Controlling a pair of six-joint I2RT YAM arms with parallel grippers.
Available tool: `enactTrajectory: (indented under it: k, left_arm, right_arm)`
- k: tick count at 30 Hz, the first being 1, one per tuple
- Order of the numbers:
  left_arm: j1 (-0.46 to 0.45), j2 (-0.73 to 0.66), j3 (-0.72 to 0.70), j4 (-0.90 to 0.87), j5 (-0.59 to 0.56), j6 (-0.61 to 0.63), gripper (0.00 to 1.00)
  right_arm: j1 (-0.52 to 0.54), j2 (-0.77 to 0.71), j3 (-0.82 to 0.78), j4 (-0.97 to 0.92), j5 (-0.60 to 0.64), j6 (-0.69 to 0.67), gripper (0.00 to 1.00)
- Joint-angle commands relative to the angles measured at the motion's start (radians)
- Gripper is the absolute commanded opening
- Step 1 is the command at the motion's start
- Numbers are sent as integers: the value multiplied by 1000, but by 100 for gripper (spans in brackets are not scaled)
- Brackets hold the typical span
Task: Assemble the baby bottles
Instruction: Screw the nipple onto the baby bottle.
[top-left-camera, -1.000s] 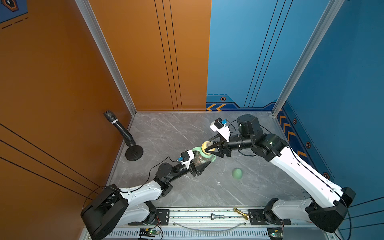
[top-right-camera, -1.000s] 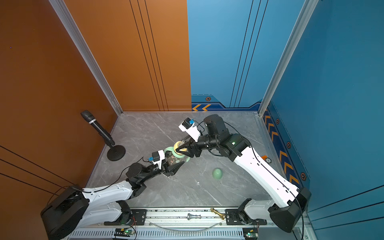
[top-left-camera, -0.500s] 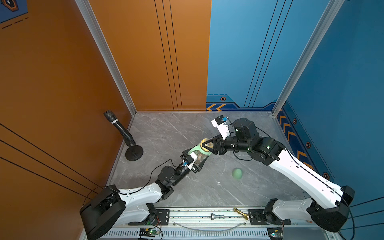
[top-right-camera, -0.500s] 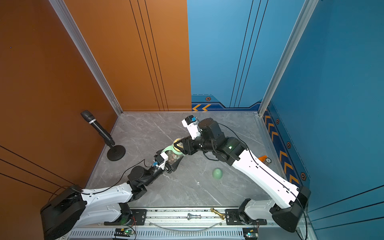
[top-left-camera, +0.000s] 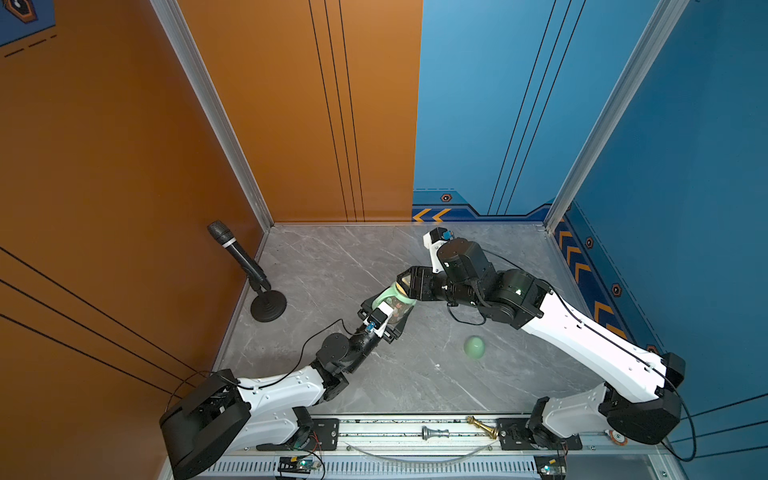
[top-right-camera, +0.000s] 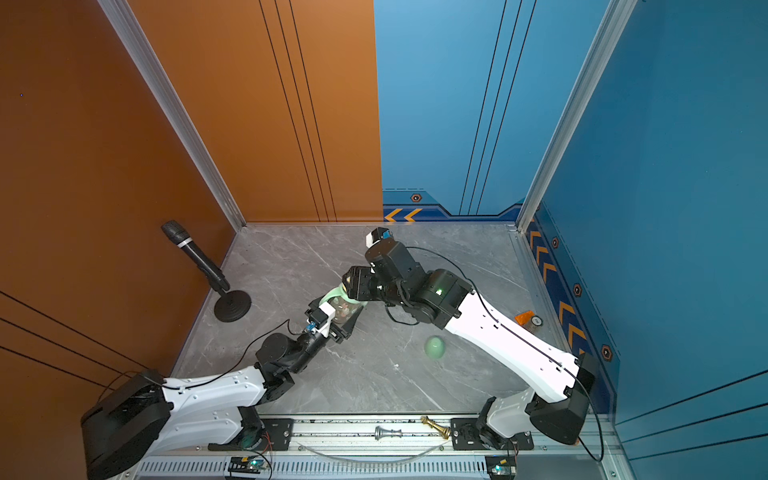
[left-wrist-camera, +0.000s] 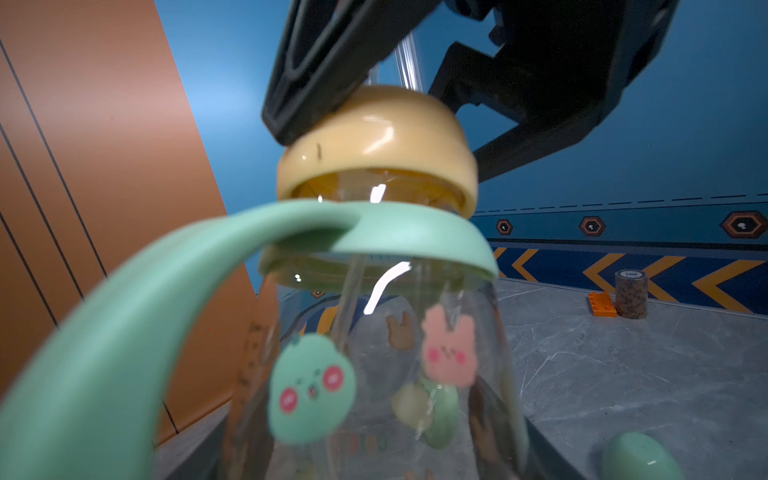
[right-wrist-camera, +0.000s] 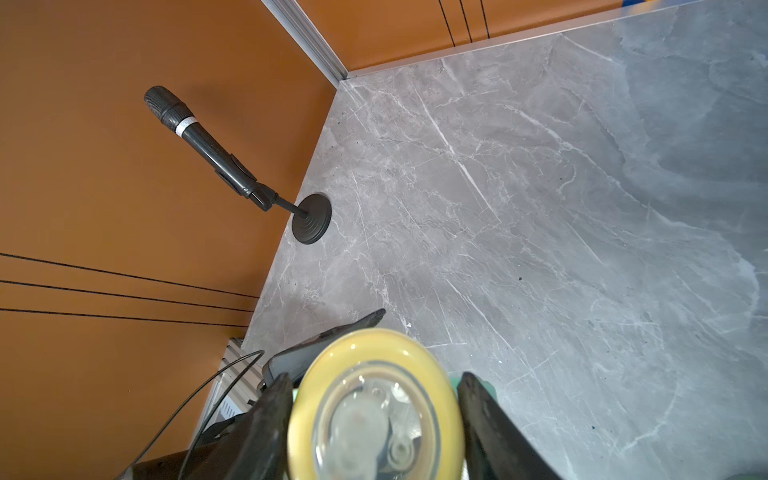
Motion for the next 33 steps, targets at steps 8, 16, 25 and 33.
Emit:
enactTrajectory:
  k: [8, 16, 25, 33]
  left_arm:
    - [-7, -39, -50, 147, 119, -85, 8]
    - [171, -7, -50, 148, 476, -320, 9]
    - [190, 34, -67, 147, 657, -364, 9]
    - [147, 83, -126, 147, 671, -293, 9]
  right_arm:
    - [-65, -54, 145, -43, -262, -143, 95]
    - [-349, -181, 89, -236, -514, -608, 98]
    - [-514, -282, -166, -286, -757, -1455, 100]
    - [-298, -178, -81, -453, -696, -1605, 99]
